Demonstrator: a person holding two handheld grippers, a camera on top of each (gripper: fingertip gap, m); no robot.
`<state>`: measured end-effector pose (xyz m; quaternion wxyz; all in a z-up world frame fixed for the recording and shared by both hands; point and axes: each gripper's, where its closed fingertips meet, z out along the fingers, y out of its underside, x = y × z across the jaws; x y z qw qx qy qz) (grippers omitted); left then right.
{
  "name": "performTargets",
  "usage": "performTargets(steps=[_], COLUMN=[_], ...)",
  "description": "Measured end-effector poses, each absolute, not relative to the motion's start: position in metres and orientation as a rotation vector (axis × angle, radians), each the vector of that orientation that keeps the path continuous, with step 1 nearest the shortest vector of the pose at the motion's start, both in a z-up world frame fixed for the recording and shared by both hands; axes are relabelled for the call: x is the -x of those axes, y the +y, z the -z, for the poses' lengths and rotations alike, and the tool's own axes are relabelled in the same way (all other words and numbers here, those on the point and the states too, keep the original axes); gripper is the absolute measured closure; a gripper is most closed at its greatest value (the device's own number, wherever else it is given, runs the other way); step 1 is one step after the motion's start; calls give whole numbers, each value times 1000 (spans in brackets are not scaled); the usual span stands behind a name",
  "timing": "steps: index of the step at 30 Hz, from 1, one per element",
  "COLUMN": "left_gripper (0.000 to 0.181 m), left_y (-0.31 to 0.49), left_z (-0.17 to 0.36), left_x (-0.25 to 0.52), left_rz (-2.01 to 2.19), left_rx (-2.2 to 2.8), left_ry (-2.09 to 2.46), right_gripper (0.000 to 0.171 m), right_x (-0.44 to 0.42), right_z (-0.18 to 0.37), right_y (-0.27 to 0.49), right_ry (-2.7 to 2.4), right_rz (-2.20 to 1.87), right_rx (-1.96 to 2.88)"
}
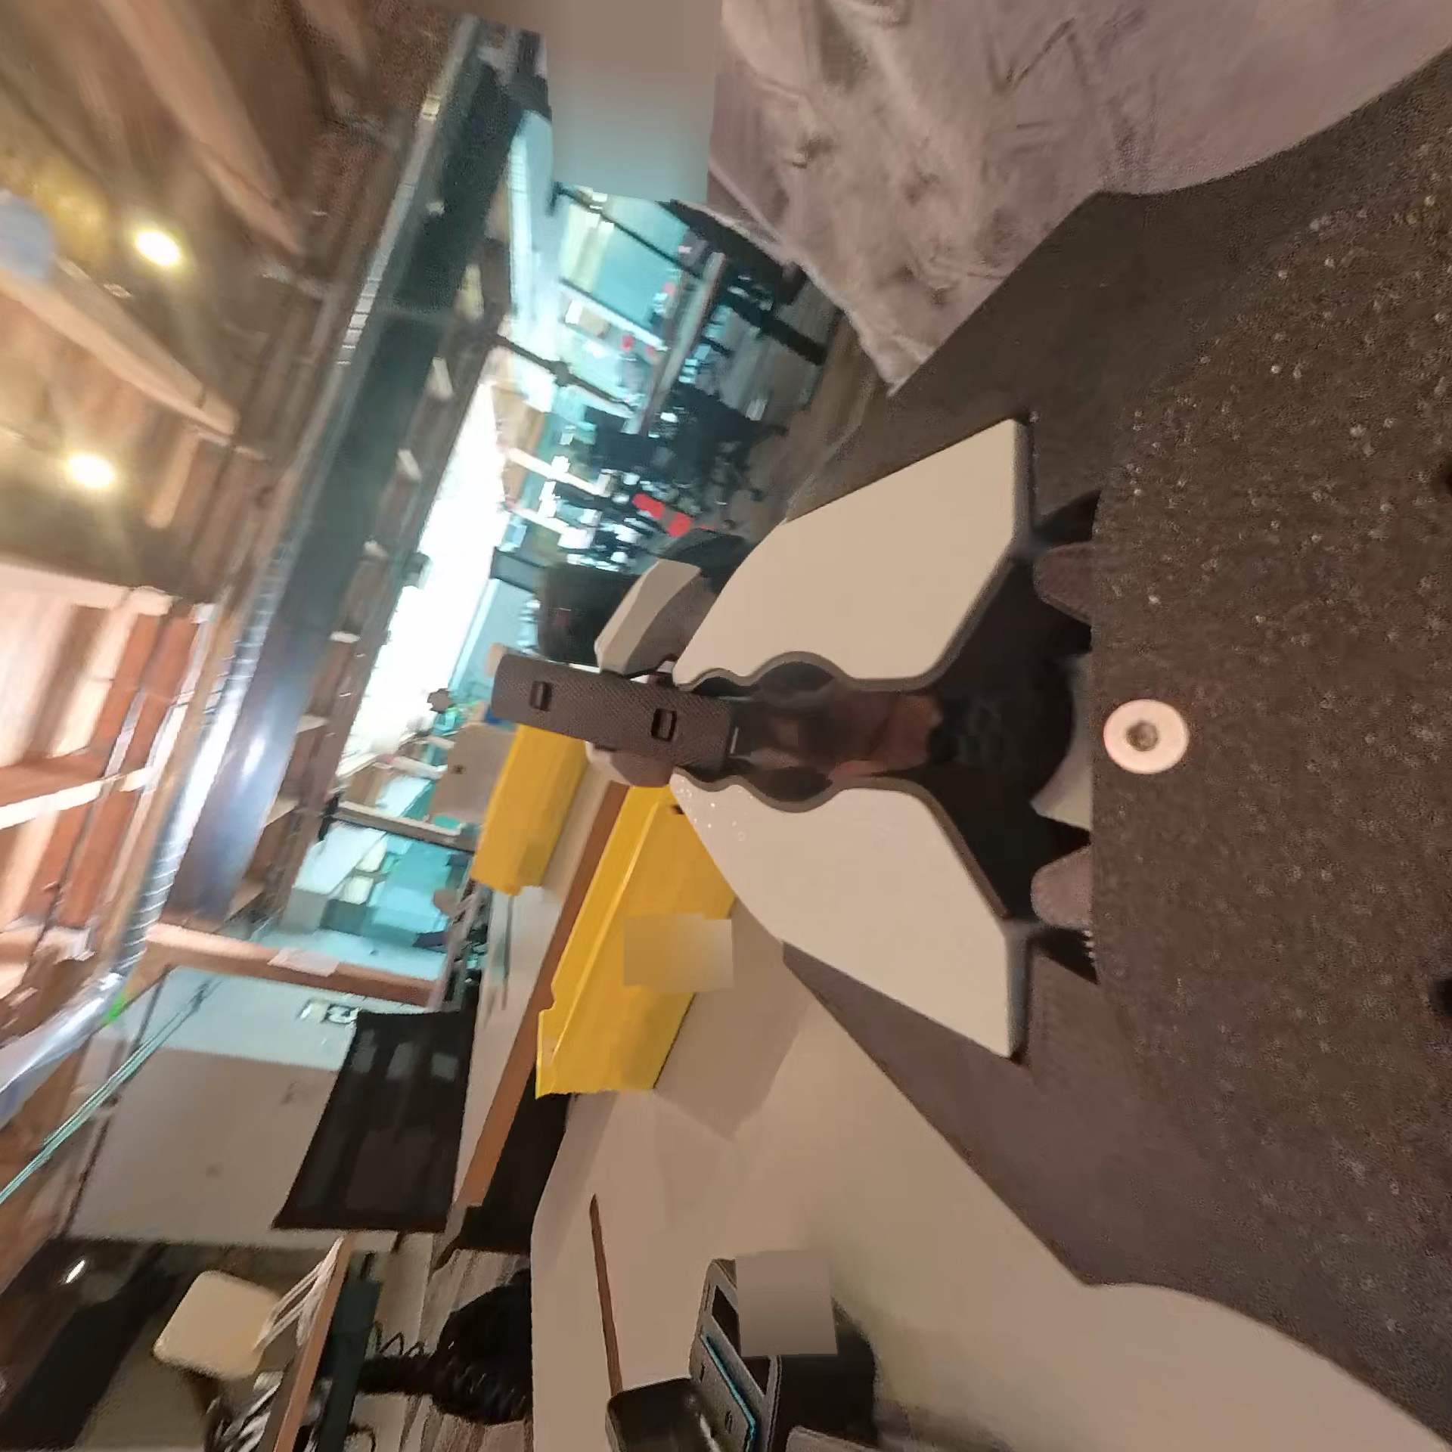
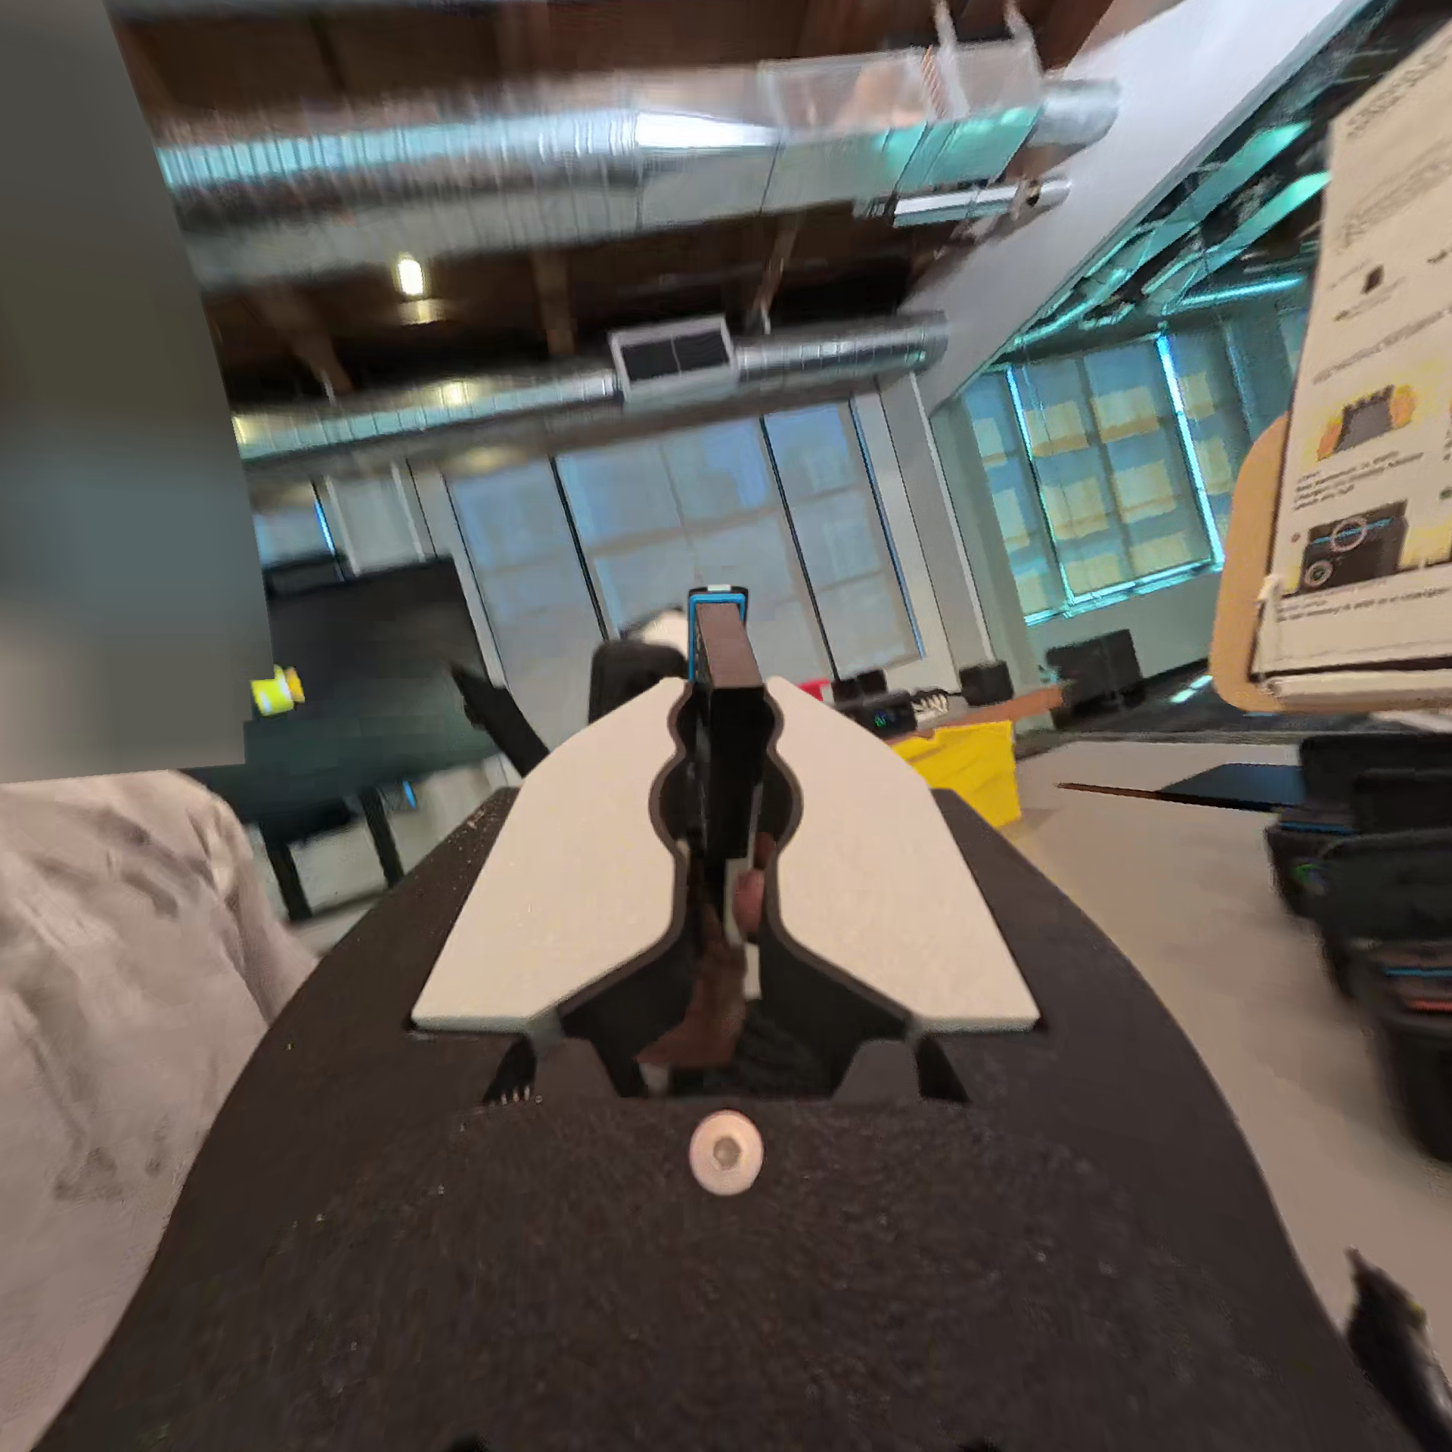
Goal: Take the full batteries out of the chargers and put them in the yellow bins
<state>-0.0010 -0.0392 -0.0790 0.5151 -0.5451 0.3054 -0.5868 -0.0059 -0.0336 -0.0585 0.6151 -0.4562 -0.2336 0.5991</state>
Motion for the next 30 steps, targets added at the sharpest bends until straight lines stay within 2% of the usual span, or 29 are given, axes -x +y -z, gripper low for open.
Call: performTargets(steps=[12,17,24,30], left_gripper=[168,168,168,164], left_y=[-29,-28,-23,-11], left_z=[139,148,155,144], left_x=[17,6,4,5], left_rz=[777,698,692,716], left_rx=[1599,1590,1592,1523], left_ry=[1367,1448,1436,1263], right_gripper=[140,137,156,156], right_x=[1,8,10,7], right_z=[102,132,150,142], right_y=[-26,-26,-25,-14], right_ry=[-1624,-1890,-1964,-1914], right_rz=[-540,-394,-388,-392], right_rx=[1438,1501,1520,1507])
